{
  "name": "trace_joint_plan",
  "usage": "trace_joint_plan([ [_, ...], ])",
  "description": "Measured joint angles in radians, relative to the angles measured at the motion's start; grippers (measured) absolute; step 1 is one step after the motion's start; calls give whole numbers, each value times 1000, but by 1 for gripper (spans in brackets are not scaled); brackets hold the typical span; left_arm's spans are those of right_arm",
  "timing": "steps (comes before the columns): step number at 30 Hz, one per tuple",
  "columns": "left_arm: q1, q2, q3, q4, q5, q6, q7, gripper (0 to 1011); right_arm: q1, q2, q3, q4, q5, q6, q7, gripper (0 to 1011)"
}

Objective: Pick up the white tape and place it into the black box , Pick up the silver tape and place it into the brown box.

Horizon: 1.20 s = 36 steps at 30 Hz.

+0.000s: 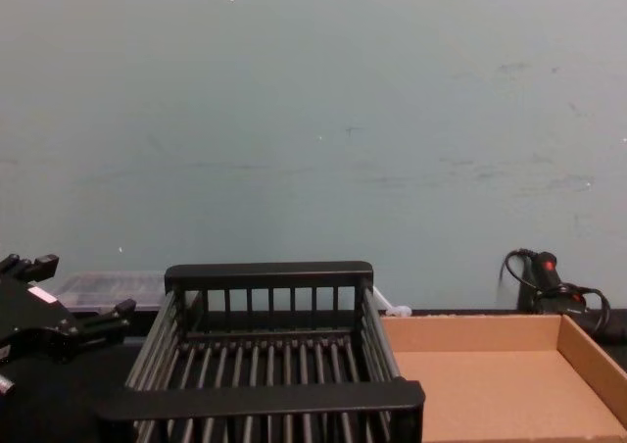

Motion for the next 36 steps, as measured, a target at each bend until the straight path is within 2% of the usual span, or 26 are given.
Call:
trace_joint_plan([
  [16,0,0,0,0,0,0,0,1001,29,-40,-19,56,-39,29,52,1002],
  [36,0,0,0,0,0,0,0,1001,48,-93,-9,101,-76,45,86,1002],
])
